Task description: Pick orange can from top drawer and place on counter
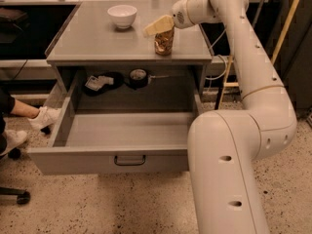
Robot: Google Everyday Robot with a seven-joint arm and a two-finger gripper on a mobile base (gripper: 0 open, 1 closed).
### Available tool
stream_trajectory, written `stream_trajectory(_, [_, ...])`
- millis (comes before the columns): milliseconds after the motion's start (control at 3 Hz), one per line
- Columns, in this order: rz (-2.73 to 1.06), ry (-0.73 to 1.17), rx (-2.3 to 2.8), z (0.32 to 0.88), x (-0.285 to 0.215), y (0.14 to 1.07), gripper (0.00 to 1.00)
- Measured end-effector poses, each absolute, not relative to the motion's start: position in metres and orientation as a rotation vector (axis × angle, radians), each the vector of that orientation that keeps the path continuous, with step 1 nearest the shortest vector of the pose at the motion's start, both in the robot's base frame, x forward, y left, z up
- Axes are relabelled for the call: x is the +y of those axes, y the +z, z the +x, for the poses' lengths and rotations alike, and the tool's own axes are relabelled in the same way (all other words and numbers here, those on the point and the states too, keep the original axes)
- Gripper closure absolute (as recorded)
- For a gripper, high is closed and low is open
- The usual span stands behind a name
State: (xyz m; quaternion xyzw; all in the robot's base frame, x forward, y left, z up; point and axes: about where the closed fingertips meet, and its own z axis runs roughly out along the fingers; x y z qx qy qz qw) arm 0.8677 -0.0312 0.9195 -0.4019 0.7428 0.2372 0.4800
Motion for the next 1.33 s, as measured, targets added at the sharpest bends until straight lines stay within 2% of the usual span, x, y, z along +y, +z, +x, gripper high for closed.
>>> stream_trajectory(667, [-1.004, 0.559, 1.947, 0.833, -0.046, 0.922, 0.0])
stream_trajectory(1333, [-0.825, 0.572, 1.964, 0.735, -0.089, 1.019, 0.0])
